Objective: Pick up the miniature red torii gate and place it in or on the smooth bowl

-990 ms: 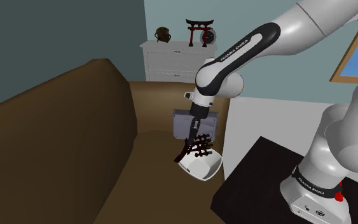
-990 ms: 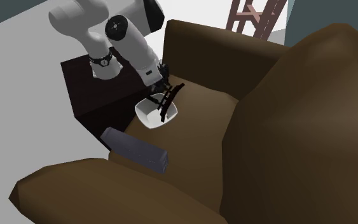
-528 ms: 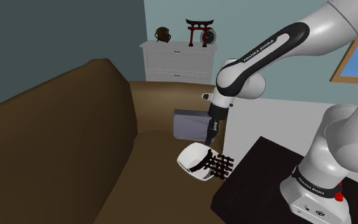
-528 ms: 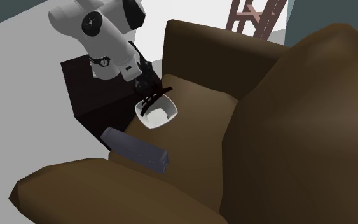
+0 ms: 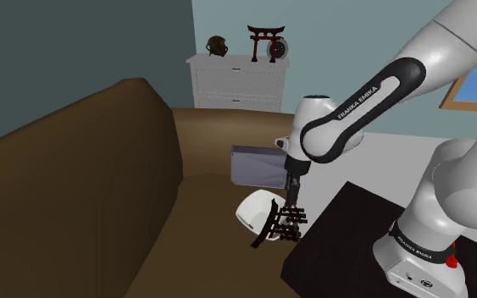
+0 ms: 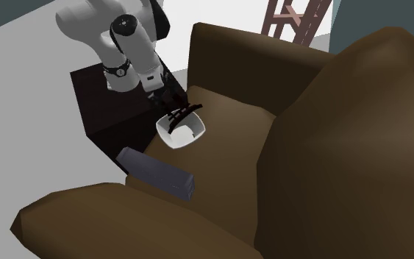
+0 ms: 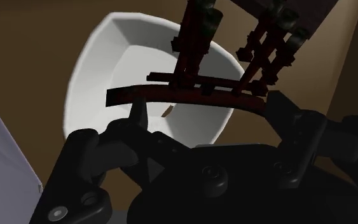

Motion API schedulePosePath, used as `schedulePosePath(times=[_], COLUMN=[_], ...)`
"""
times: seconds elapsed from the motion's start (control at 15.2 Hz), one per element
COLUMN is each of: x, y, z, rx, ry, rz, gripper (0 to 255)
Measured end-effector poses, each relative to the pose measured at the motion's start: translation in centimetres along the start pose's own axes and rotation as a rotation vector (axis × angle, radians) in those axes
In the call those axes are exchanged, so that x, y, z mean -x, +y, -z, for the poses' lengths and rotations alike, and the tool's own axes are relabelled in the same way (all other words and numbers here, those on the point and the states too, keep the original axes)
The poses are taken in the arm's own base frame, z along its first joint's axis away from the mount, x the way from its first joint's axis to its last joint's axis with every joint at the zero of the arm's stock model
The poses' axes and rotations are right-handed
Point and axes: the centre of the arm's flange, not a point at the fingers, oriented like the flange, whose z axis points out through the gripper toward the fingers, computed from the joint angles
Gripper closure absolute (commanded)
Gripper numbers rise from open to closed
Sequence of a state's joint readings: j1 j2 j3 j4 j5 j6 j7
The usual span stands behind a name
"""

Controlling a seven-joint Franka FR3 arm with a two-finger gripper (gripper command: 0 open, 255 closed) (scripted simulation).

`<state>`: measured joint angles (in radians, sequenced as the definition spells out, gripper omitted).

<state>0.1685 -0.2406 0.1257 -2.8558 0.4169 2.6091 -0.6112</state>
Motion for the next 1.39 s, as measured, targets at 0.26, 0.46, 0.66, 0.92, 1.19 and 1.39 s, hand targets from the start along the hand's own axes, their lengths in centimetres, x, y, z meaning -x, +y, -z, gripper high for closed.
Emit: schedulePosePath(times=[0.26, 0.46, 0.66, 0.92, 1.19, 1.39], x=[0.8, 0.9, 1.0, 1.0, 1.0, 1.0], y=[-0.9, -0.8, -0.7, -0.7, -0.7, -0.7], z=[-2.4, -4.1, -5.2, -5.4, -5.4, -5.4], rx=[0.093, 0.099, 0.100, 0.100, 0.100, 0.100], ry=[-0.033, -0.034, -0.034, -0.034, -0.034, -0.033], rz=[-0.022, -0.023, -0.023, -0.023, -0.023, -0.023], gripper=[0, 0, 0, 0, 255, 255])
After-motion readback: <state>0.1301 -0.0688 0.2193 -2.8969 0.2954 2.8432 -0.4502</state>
